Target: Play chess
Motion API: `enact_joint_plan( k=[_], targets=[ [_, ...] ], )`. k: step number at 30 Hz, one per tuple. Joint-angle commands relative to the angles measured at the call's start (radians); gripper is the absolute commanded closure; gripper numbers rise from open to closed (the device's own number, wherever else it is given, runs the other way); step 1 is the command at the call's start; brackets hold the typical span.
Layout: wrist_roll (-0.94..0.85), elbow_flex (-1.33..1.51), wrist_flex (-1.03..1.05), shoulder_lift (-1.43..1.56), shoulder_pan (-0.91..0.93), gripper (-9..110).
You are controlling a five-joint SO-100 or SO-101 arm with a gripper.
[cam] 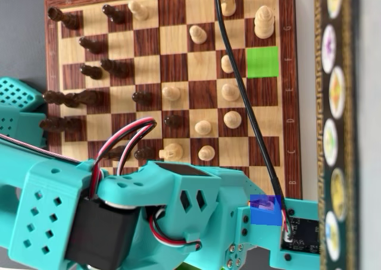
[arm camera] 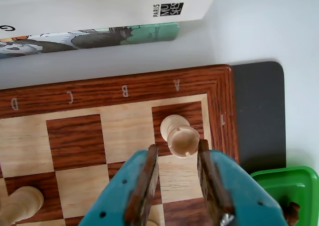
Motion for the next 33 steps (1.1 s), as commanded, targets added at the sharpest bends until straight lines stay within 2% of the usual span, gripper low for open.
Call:
enact_joint_plan(
  k=[1, 33],
  targets=[
    [-0.009, -0.06, -0.006, 0.011, 0.017, 88],
    [-0.014, -0.138, -0.006, -0.094, 0.012, 88]
  ],
)
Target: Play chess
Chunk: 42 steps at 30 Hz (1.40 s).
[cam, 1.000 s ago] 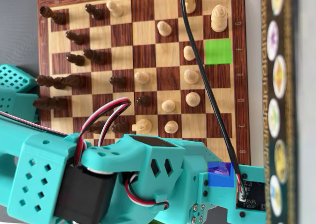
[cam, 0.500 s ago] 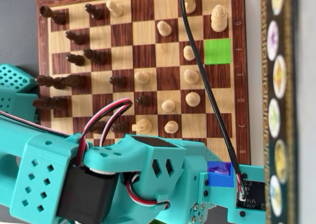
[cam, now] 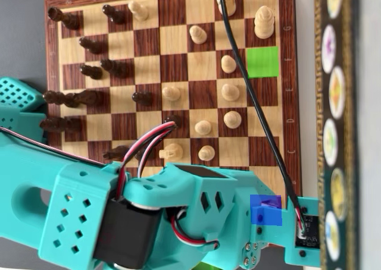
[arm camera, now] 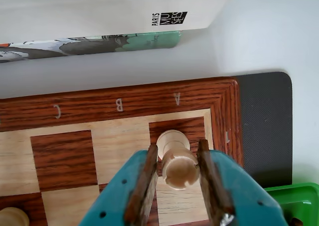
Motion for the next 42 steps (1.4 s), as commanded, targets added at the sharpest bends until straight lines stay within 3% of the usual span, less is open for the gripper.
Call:
enact_joint_plan(
  k=[1, 13, 20, 36, 42],
  targets=[
    [-0.005, -0.052, -0.005, 0.014, 0.012, 88],
    [-0.005, -0.044, -0.005, 0.014, 0.015, 89],
    [-0.005, -0.043, -0.003, 0.012, 0.017, 96],
    [-0.04, -0.044, -0.002, 0.018, 0.038, 96],
    [-0.04, -0.041, 0.095, 0.103, 0.043, 96]
  ],
)
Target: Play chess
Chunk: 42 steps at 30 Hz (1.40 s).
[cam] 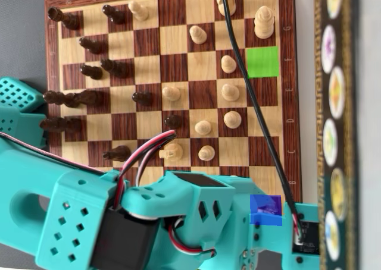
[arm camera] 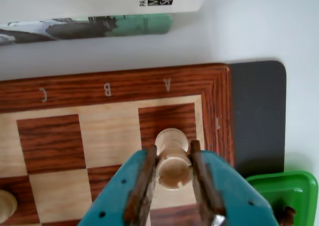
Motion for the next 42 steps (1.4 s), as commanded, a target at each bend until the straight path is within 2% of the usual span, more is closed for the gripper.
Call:
enact_joint_plan(
  k=[1, 9, 24, 42],
  targets=[
    [-0.003, -0.034, 0.023, 0.092, 0.02, 96],
    [0.005, 0.094, -0.008, 0.192, 0.012, 96],
    [0.006, 0.16, -0.005, 0.287, 0.02, 96],
    [0.055, 0.27, -0.006, 0.449, -0.063, 96]
  ],
)
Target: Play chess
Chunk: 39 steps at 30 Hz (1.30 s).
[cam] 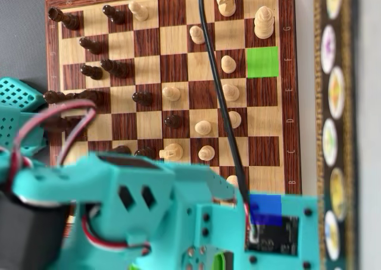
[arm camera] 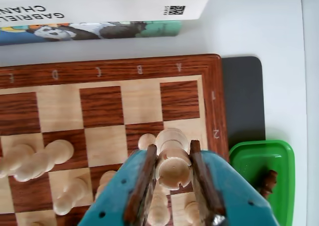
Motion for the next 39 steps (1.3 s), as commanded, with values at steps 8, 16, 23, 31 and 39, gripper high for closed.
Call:
enact_joint_plan(
  k=[8, 16, 23, 31, 39],
  targets=[
    [0.021, 0.029, -0.012, 0.126, -0.067, 96],
    [0.058, 0.029, -0.011, 0.127, -0.137, 96],
    [0.078, 0.029, -0.011, 0.127, -0.192, 96],
    [0.078, 0.029, -0.011, 0.127, -0.247, 96],
    [0.08, 0.043, -0.011, 0.127, -0.316, 96]
  ],
)
